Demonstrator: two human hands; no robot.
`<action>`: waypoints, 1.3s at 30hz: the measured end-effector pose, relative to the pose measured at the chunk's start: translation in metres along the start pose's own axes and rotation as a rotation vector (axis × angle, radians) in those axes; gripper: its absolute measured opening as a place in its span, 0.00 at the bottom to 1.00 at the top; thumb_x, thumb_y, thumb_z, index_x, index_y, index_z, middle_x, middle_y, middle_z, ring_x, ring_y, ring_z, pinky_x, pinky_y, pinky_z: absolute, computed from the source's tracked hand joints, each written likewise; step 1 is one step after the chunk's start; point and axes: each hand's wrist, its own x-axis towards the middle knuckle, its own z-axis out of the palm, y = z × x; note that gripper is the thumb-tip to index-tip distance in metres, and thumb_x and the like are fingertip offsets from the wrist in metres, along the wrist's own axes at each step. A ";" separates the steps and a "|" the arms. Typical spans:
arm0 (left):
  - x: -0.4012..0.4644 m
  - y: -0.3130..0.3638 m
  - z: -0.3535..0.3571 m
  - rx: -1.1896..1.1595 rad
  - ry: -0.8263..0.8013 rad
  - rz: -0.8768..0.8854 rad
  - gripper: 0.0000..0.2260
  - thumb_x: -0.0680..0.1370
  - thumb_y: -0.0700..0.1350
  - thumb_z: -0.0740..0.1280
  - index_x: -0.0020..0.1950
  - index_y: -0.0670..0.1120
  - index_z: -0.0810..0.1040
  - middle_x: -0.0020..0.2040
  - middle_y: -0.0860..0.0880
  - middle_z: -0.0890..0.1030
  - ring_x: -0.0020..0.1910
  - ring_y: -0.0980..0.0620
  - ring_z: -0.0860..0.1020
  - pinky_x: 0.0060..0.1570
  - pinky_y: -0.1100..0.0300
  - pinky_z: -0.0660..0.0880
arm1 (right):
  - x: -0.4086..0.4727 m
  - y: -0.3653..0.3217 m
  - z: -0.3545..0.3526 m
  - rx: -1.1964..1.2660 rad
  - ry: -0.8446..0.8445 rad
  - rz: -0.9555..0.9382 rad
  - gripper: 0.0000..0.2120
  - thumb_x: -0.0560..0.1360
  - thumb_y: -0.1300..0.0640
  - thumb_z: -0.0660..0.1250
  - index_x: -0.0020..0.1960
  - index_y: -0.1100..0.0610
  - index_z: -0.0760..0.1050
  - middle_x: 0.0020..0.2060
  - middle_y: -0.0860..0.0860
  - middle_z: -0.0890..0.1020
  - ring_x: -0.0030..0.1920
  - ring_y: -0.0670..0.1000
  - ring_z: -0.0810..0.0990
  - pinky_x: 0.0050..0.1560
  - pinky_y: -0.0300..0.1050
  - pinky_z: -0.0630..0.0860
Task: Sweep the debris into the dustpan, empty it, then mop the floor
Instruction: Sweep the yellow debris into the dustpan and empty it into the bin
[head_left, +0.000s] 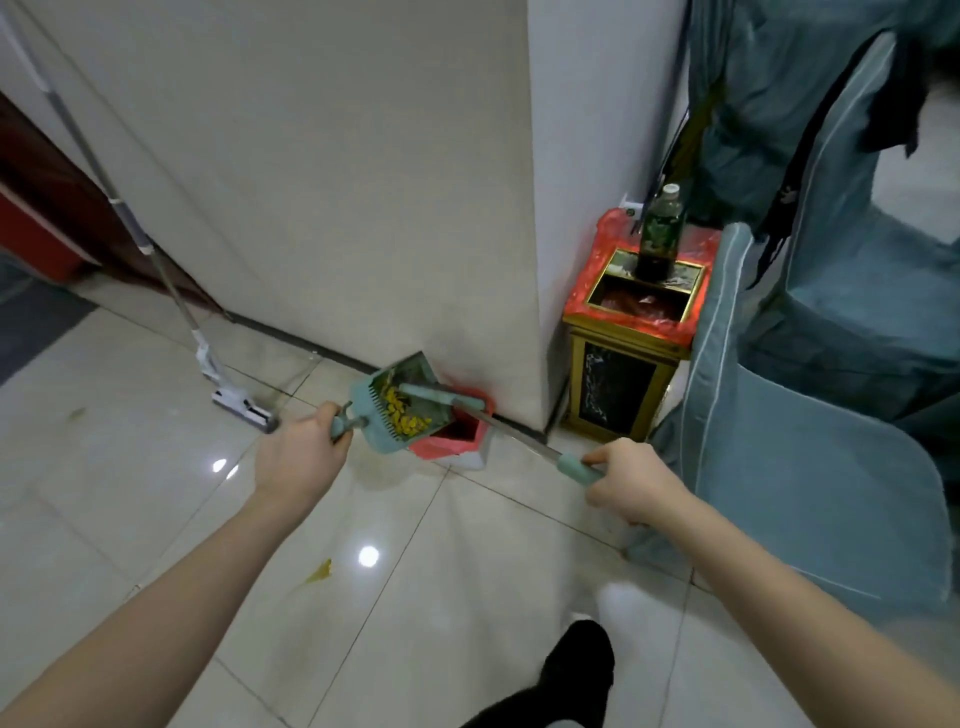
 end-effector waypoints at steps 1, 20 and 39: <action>-0.001 0.008 0.003 -0.004 0.002 0.001 0.10 0.77 0.51 0.66 0.53 0.46 0.76 0.39 0.41 0.82 0.37 0.38 0.81 0.32 0.55 0.69 | 0.004 0.006 -0.006 -0.007 -0.009 -0.003 0.26 0.75 0.59 0.70 0.72 0.50 0.71 0.51 0.53 0.80 0.40 0.51 0.83 0.38 0.45 0.85; -0.060 0.133 0.027 0.006 -0.331 -0.104 0.19 0.78 0.52 0.62 0.69 0.55 0.69 0.56 0.49 0.82 0.53 0.44 0.80 0.46 0.55 0.76 | 0.017 0.099 -0.090 0.130 -0.169 -0.039 0.25 0.72 0.64 0.65 0.69 0.52 0.76 0.42 0.58 0.81 0.25 0.53 0.75 0.24 0.44 0.76; -0.048 0.115 0.031 0.109 -0.155 -0.058 0.13 0.80 0.52 0.59 0.60 0.47 0.72 0.49 0.48 0.82 0.43 0.41 0.82 0.36 0.57 0.69 | -0.011 0.089 -0.100 0.056 -0.132 -0.101 0.24 0.73 0.64 0.68 0.68 0.51 0.76 0.33 0.54 0.76 0.18 0.48 0.70 0.19 0.37 0.69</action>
